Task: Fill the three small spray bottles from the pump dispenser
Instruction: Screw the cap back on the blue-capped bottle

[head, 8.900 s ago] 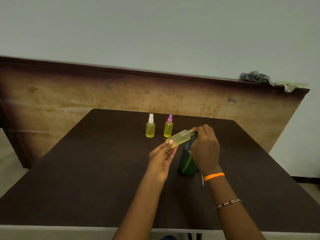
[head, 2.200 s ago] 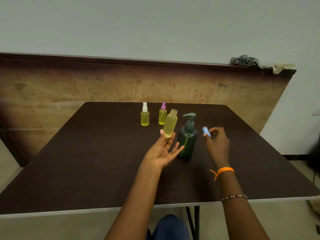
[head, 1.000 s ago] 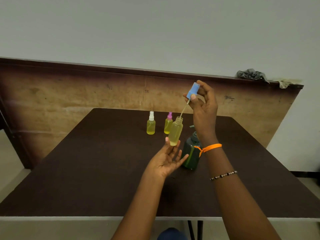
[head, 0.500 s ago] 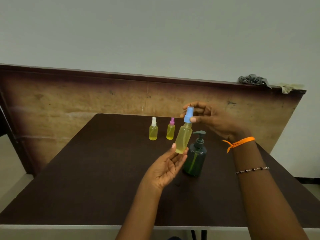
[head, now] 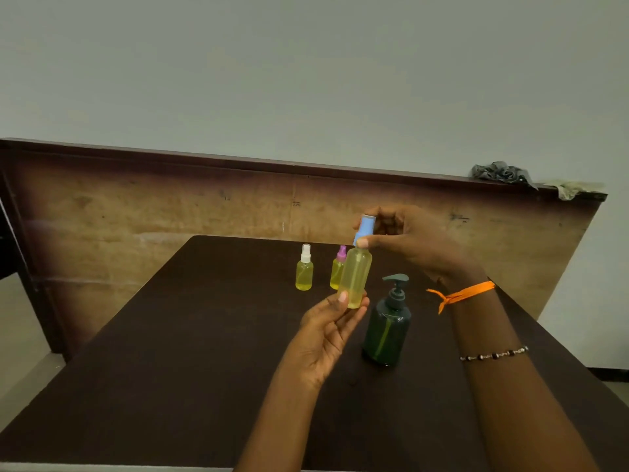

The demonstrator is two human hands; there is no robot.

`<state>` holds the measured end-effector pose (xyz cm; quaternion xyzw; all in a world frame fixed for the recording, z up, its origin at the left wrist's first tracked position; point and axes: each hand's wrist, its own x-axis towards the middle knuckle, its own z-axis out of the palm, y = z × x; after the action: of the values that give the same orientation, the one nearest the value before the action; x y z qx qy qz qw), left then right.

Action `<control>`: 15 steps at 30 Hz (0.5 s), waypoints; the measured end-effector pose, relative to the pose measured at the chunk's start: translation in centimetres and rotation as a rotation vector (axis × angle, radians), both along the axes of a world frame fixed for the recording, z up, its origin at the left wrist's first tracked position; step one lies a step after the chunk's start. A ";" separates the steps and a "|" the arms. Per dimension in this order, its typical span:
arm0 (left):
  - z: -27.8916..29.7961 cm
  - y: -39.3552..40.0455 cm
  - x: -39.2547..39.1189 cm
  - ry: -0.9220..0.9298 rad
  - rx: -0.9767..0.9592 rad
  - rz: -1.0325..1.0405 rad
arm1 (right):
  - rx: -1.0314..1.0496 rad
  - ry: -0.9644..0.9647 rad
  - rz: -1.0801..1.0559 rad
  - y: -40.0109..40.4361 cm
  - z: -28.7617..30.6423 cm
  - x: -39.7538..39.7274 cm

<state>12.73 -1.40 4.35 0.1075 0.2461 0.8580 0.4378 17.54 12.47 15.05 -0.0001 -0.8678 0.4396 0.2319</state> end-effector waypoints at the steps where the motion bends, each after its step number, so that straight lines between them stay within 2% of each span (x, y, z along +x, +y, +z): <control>1: 0.0 0.0 0.0 0.008 0.000 0.020 | 0.056 0.029 -0.101 -0.4 -0.2 -0.3; 2: 0.0 0.0 -0.1 0.010 0.006 0.035 | 0.053 0.066 -0.168 -0.7 -0.4 -0.4; 3: 0.1 0.0 -0.1 0.009 0.020 0.042 | -0.034 0.105 -0.148 -0.9 -0.8 -0.5; 5: 0.5 -0.2 -0.2 0.005 0.049 0.042 | -0.374 0.155 0.055 -0.9 -1.2 -0.2; 7: 0.9 -0.5 -0.3 0.055 0.050 0.040 | -0.582 0.142 0.231 -0.8 -1.5 0.2; 9: 1.1 -0.8 -0.3 0.163 0.020 0.048 | -0.638 0.137 0.274 -0.9 -1.7 0.2; 13: 1.1 -0.9 -0.2 0.311 -0.016 0.113 | -0.569 0.187 0.083 -1.7 -1.7 -0.7; 15: 1.2 -1.1 -0.3 0.326 0.009 0.105 | -0.667 0.184 0.203 -1.8 -1.9 -0.6</control>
<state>12.40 -2.49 5.60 0.2342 0.3152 0.8521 0.3460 16.92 10.70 13.16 0.0501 -0.6476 0.7176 0.2513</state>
